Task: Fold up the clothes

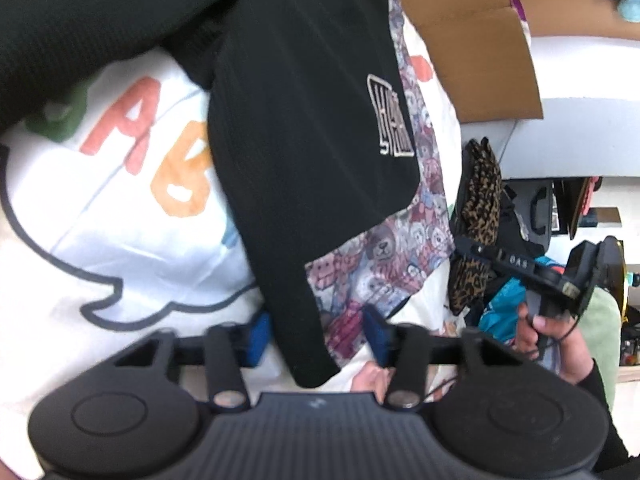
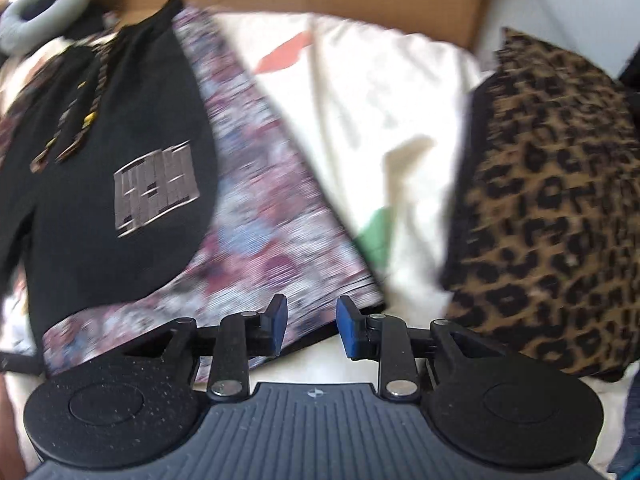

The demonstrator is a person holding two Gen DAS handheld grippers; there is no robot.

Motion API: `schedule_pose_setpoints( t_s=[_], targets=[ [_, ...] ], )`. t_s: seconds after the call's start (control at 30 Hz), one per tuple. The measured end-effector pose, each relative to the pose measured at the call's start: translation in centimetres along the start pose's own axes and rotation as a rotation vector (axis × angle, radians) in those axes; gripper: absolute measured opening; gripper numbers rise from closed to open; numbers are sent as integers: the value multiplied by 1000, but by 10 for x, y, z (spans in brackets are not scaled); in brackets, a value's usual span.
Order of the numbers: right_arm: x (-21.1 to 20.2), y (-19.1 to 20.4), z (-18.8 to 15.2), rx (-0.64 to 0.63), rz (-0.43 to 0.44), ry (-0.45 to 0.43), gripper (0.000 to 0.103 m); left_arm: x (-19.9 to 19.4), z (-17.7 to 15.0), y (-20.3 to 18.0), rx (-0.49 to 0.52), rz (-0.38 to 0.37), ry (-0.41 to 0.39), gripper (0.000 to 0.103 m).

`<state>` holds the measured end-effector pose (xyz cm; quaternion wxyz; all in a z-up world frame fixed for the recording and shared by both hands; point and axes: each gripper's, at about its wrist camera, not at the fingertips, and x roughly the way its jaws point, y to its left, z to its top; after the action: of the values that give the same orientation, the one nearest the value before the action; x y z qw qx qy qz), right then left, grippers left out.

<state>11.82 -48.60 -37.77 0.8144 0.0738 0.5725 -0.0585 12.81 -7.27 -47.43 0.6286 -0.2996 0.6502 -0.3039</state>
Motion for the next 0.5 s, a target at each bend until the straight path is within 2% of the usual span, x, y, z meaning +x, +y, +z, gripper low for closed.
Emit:
schedule_pose_setpoints(
  t_s=[0.1, 0.23, 0.37, 0.43, 0.47, 0.5],
  targets=[
    [9, -13, 2, 3, -45, -1, 34, 3, -2, 2, -12, -18, 36, 7],
    [26, -25, 4, 13, -61, 11, 34, 2, -5, -3, 33, 2, 53, 4],
    [23, -24, 2, 3, -59, 9, 33, -2, -5, -7, 70, 23, 69, 4],
    [21, -23, 1, -4, -58, 7, 26, -3, -4, -9, 87, 30, 78, 4],
    [20, -23, 1, -7, -57, 7, 12, -3, -3, -10, 90, 33, 80, 4],
    [19, -23, 0, -10, -56, 6, 9, -2, -3, -9, 89, 37, 81, 5]
  ],
)
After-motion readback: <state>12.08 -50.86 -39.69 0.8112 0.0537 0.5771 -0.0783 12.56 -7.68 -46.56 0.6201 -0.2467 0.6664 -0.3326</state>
